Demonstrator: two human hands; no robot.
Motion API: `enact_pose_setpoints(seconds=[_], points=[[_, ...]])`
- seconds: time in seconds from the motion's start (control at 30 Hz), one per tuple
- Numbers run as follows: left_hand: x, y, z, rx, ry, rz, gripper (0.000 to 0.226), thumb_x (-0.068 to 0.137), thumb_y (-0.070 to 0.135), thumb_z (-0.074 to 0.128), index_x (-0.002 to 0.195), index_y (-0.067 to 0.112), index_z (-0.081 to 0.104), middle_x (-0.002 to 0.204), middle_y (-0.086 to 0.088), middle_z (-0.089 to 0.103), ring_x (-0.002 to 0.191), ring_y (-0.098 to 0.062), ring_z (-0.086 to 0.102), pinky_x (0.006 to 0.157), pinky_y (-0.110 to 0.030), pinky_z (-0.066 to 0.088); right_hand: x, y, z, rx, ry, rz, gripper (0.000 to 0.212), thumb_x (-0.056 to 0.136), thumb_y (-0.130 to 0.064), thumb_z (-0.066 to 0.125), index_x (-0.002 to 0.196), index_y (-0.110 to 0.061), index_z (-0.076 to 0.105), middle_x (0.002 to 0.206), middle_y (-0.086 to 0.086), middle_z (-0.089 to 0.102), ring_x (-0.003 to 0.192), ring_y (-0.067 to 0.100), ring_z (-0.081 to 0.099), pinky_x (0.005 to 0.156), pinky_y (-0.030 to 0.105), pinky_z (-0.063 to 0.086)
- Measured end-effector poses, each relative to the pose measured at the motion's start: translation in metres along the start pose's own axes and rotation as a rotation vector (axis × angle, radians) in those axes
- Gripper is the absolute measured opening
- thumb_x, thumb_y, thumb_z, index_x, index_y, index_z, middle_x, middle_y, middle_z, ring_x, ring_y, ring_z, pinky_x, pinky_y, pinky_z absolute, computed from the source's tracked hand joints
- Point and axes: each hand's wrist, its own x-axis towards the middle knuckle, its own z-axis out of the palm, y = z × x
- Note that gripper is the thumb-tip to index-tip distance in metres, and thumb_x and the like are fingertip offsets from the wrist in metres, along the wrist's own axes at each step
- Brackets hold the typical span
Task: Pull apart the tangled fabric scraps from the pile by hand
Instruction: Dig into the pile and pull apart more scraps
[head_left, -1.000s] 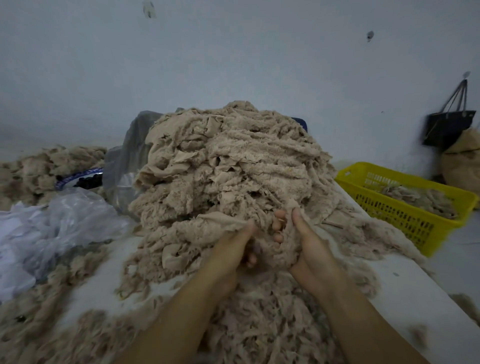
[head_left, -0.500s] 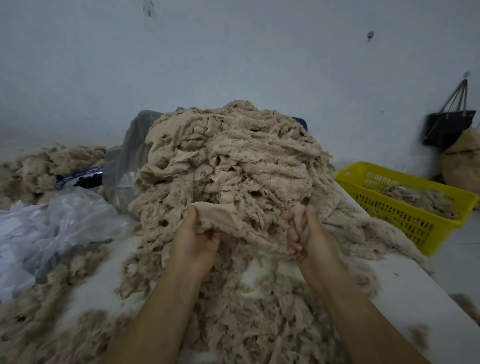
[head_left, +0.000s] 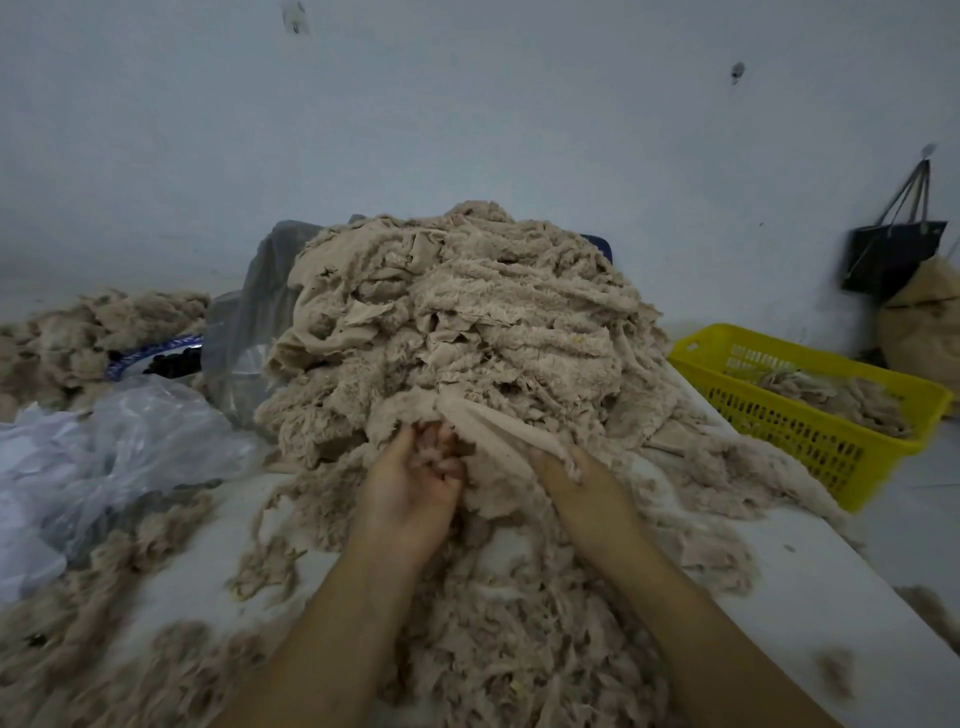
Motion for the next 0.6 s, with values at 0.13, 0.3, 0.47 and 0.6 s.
enact_pose_setpoints(seconds=[0.13,0.3,0.47,0.6], points=[[0.013,0.023,-0.016,-0.262,0.125,0.086,0.034,0.107,0.02,0.026,0.093,0.007,0.054,0.084,-0.003,0.052,0.069,-0.012,0.052,0.057,-0.02,0.044,0.006,0.002,-0.011,0.213,0.208,0.108,0.02,0.095,-0.042,0.054,0.088,-0.028,0.068,0.089,-0.001,0.072,0.082,0.018,0.066,0.075,0.036,0.054],[0.017,0.028,-0.022,-0.407,0.216,0.205,0.039,0.11,0.025,0.028,0.134,0.003,0.049,0.115,-0.014,0.058,0.103,-0.025,0.059,0.087,-0.033,0.054,0.008,0.003,-0.015,0.375,0.328,0.222,0.035,0.095,-0.041,0.058,0.067,-0.019,0.059,0.057,-0.011,0.06,0.059,0.013,0.058,0.059,0.033,0.046],[0.021,0.032,-0.03,-0.464,0.276,0.292,0.045,0.109,0.028,0.029,0.148,0.006,0.039,0.148,-0.015,0.044,0.136,-0.027,0.047,0.108,-0.038,0.046,0.009,0.003,-0.021,0.51,0.428,0.325,0.042,0.095,-0.043,0.056,0.067,-0.012,0.05,0.054,0.004,0.036,0.048,0.022,0.03,0.057,0.04,0.029],[0.023,0.032,-0.034,-0.297,0.292,0.306,0.041,0.107,0.016,0.033,0.145,0.003,0.042,0.148,-0.015,0.044,0.128,-0.025,0.051,0.107,-0.034,0.046,0.01,0.001,-0.027,0.624,0.461,0.377,0.043,0.097,-0.047,0.051,0.07,-0.017,0.065,0.059,0.005,0.051,0.046,0.022,0.039,0.05,0.033,0.036]])
